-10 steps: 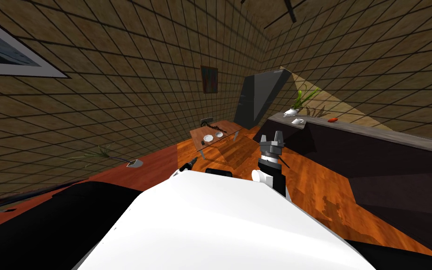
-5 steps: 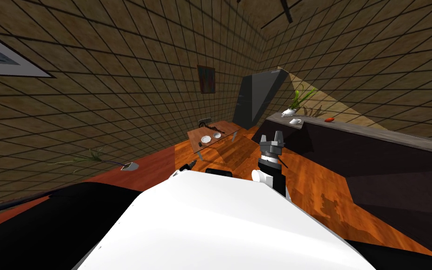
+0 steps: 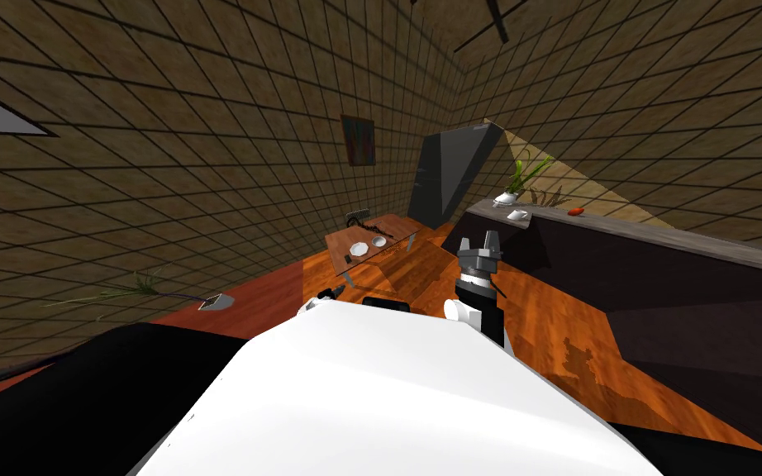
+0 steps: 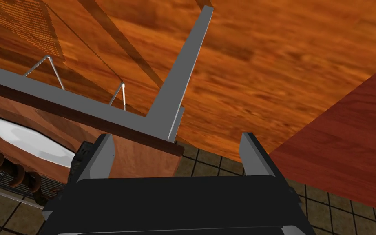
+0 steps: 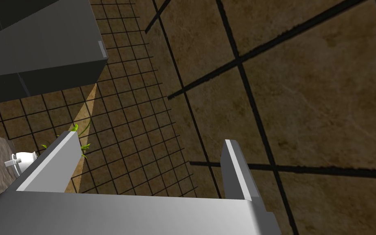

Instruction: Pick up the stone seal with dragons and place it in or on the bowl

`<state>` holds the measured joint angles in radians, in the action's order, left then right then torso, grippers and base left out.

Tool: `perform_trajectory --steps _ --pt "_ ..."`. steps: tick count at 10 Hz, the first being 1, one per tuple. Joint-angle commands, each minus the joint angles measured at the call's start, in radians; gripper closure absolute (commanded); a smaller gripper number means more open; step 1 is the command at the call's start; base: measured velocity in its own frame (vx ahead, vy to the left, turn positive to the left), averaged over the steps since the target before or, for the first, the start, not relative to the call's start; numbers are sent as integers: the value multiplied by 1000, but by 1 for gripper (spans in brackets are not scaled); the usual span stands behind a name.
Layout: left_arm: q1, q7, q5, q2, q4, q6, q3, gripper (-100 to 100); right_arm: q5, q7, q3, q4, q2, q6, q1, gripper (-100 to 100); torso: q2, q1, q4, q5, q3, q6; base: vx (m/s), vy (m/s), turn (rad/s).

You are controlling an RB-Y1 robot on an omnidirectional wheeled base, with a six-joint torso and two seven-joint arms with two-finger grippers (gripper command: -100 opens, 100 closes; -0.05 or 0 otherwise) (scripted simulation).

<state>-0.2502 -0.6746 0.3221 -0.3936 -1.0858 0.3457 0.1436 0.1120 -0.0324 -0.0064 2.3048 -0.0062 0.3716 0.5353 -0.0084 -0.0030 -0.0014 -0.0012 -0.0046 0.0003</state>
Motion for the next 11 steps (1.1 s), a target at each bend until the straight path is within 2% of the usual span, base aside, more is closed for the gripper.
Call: perform_trajectory --steps 1,5,9,11 --pt "23 -19 2 -9 37 32 4 -100 0 0 0 0 0 0 0 0 0 0 0 0 0 0 174 -44 -88" --pt "99 -56 10 -37 119 92 15 -100 0 0 0 0 0 0 0 0 -6 2 -1 0 -4 0 227 -19 -79" --pt "161 -77 7 -61 164 123 18 -100 0 0 0 0 0 0 0 0 -8 5 -2 1 -4 0 239 50 -62" --pt "181 -82 4 -73 174 129 17 -100 0 0 0 0 0 0 0 0 -5 7 -1 1 -3 0 180 86 -42"
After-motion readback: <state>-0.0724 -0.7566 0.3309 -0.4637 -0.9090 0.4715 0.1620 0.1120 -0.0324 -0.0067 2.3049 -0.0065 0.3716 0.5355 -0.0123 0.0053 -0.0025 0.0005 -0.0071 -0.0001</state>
